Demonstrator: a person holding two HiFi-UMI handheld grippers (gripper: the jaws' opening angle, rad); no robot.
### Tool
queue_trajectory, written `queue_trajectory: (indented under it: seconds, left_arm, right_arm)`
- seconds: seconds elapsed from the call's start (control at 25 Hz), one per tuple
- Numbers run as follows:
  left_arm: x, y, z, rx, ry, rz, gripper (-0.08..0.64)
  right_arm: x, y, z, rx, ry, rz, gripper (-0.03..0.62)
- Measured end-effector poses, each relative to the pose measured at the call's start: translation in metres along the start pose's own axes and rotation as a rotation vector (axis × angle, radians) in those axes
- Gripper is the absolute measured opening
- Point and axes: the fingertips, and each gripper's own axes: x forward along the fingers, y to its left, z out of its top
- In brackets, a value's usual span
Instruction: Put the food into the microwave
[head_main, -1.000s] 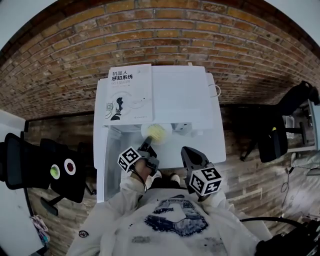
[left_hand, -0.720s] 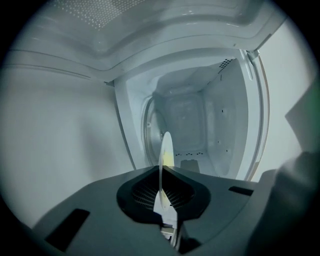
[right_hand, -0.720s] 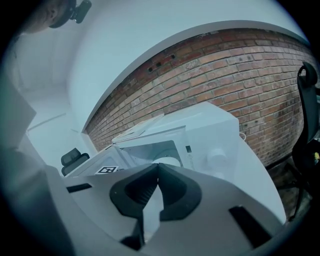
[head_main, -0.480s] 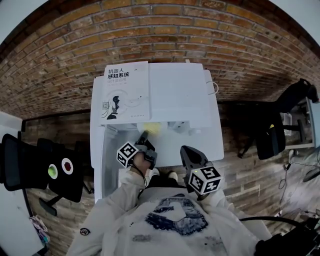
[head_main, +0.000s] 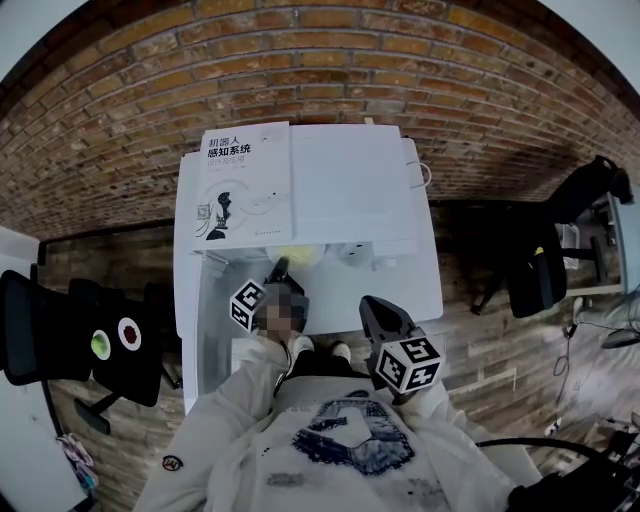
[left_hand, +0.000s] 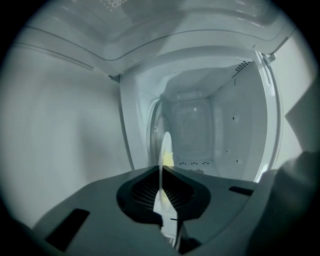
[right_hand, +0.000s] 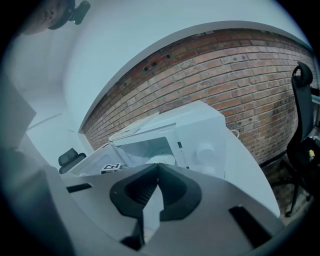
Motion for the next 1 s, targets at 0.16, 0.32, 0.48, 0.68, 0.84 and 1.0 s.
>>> queue_trajectory:
  seconds: [0.16,0.32,0.48,0.68,0.84,1.0]
  left_arm:
    - [0.003,0.003,0.003,-0.019,-0.024,-0.003,0.017]
    - [0.005,0.003,0.003,-0.031,-0.042,-0.011,0.017]
    - [0.007,0.003,0.000,-0.019,-0.046,-0.022,0.018]
    - [0.007,0.000,-0.002,0.032,-0.035,-0.019,0.018]
    - [0.006,-0.002,-0.004,0.067,-0.024,-0.008,0.038]
    - [0.005,-0.002,-0.008,0.088,-0.012,-0.002,0.087]
  right_arm:
    - [-0.003,-0.003,0.000,0.004,0.000,-0.010,0.014]
    - [-0.006,-0.007,0.001,0.007,0.001,-0.018,0.014]
    - [-0.006,-0.009,-0.001,0.008,0.005,-0.016,0.014]
    - [-0.007,-0.008,-0.005,0.008,0.012,-0.009,0.014]
    - [-0.009,-0.010,-0.005,0.012,0.013,-0.008,0.014]
    - [-0.012,-0.012,-0.007,0.016,0.015,-0.008,0.014]
